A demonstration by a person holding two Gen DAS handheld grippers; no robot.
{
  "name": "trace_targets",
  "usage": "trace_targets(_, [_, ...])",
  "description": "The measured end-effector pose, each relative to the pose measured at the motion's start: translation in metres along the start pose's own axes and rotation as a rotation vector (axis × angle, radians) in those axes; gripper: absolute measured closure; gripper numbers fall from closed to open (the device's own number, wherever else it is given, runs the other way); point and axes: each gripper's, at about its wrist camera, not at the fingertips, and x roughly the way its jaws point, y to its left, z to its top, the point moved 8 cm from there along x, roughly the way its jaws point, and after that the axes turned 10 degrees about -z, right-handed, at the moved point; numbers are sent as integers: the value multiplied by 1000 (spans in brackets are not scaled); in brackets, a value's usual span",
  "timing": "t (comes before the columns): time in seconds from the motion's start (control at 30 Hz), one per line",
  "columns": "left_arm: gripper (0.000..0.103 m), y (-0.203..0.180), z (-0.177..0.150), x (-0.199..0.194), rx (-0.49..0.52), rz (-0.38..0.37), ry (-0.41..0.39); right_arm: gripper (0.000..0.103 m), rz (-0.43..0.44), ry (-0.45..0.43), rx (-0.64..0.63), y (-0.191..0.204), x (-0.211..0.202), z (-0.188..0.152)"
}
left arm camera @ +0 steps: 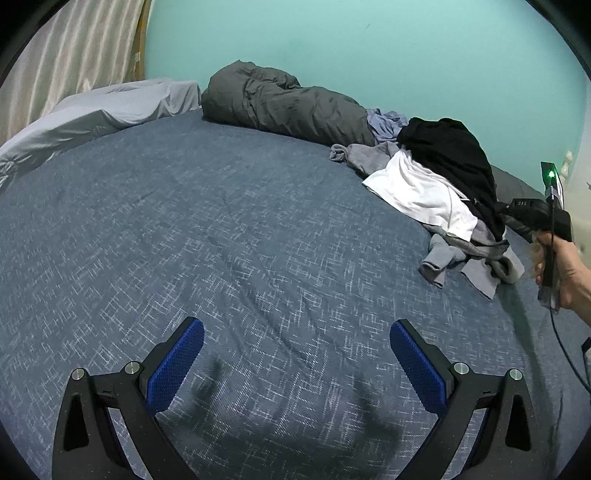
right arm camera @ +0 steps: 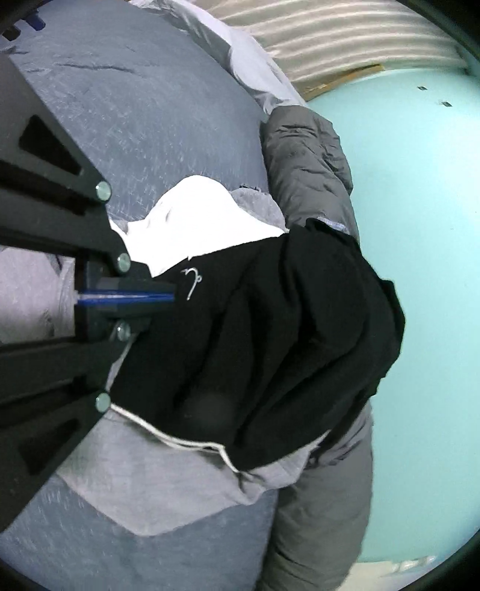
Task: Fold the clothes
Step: 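Reach the right gripper into the pile and grasp the black sweatshirt, then lift the black sweatshirt with the right gripper and drag it onto open bed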
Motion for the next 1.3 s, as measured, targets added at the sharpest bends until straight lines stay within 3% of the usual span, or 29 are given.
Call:
trace_targets(0.07, [0,-1,-1,-2,0,-7,-2,102,-28,29,46,-15,5,-4])
trace_targets(0.13, [0,-1,-2,-1,3,-8,0,94,-56,58,91,-29,10,-7])
trace_targets(0.17, [0,0,-2,0,4,-8,2,78,-69,73,114,-37,13,-9])
trace_targets(0.2, [0,1,-2,1,2,-8,6,54,-83,88,137,-44,15,-11])
trace_targets(0.27, [0,5,-4,5,-8,-7,15,38,-94,105,185,-56,22,-14])
trace_targets(0.47, [0,13,-12,15,-11,4,46,38,9,72,218,-47,40,-11])
trace_targets(0.53, [0,14,-13,16,-8,8,48,59,26,36,172,-34,36,-6])
trace_targets(0.57, [0,13,-12,15,-6,8,44,84,21,6,143,-28,31,-3])
trace_targets(0.63, [0,12,-11,12,-1,8,36,92,-16,-57,59,-14,15,3])
trace_targets(0.83, [0,9,-7,4,13,5,12,96,63,-130,-54,23,-37,21])
trace_targets(0.97, [0,9,-3,-4,12,-19,-2,97,130,-181,-44,36,-81,37])
trace_targets(1.3, [0,11,4,-39,31,-33,-41,98,216,-259,-52,56,-218,27])
